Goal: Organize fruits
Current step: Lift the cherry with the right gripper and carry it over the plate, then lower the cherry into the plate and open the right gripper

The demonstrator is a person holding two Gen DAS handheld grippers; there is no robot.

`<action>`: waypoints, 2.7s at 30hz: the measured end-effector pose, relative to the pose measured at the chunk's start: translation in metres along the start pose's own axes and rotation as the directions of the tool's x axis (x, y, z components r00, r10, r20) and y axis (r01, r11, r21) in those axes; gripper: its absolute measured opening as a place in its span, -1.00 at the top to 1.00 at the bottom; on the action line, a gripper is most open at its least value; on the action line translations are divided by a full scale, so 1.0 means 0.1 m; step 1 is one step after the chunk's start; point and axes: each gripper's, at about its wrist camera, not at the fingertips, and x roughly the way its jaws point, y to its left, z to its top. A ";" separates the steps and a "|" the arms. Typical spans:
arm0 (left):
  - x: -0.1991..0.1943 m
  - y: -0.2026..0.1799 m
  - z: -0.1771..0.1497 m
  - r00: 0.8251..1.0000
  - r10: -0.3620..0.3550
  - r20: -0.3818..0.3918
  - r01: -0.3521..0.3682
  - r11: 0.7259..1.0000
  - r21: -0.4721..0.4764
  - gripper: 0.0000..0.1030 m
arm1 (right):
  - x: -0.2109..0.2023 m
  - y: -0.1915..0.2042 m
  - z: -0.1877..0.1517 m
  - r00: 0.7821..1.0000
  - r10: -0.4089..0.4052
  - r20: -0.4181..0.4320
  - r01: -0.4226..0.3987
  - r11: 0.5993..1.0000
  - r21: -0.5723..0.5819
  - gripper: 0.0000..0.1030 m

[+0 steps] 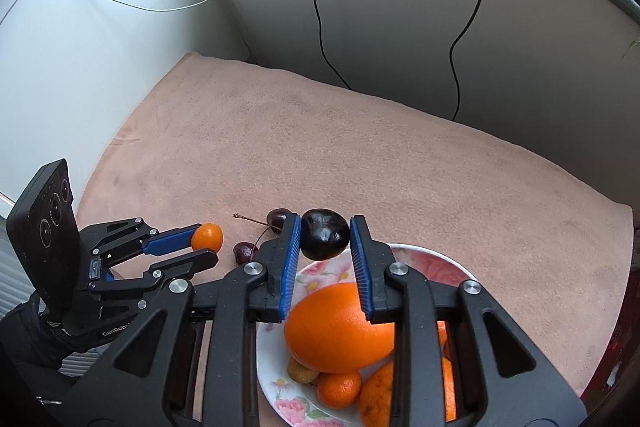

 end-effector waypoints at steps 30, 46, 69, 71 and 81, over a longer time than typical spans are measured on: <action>0.13 -1.33 -0.30 0.985 -0.154 -0.077 0.164 0.977 0.139 0.59 | -0.21 -0.47 -0.48 0.999 -0.032 0.043 0.028 0.995 0.093 0.49; 0.22 -1.56 -0.31 0.986 -0.143 -0.091 0.158 0.969 0.189 0.58 | -0.14 -0.48 -0.48 0.999 -0.037 0.031 0.034 0.996 0.081 0.49; 0.13 -1.60 -0.34 0.991 -0.121 -0.054 0.130 0.967 0.221 0.11 | -0.29 -0.43 -0.51 0.994 -0.072 0.080 0.065 0.994 0.087 -0.28; 0.12 -1.57 -0.34 0.992 -0.118 -0.053 0.127 0.968 0.218 0.11 | -0.32 -0.42 -0.51 0.994 -0.072 0.085 0.065 0.994 0.086 -0.28; -0.02 -1.32 -0.30 0.998 -0.058 -0.017 0.060 0.980 0.188 -0.03 | -0.37 -0.32 -0.52 0.992 -0.085 0.091 0.079 0.995 0.063 -0.29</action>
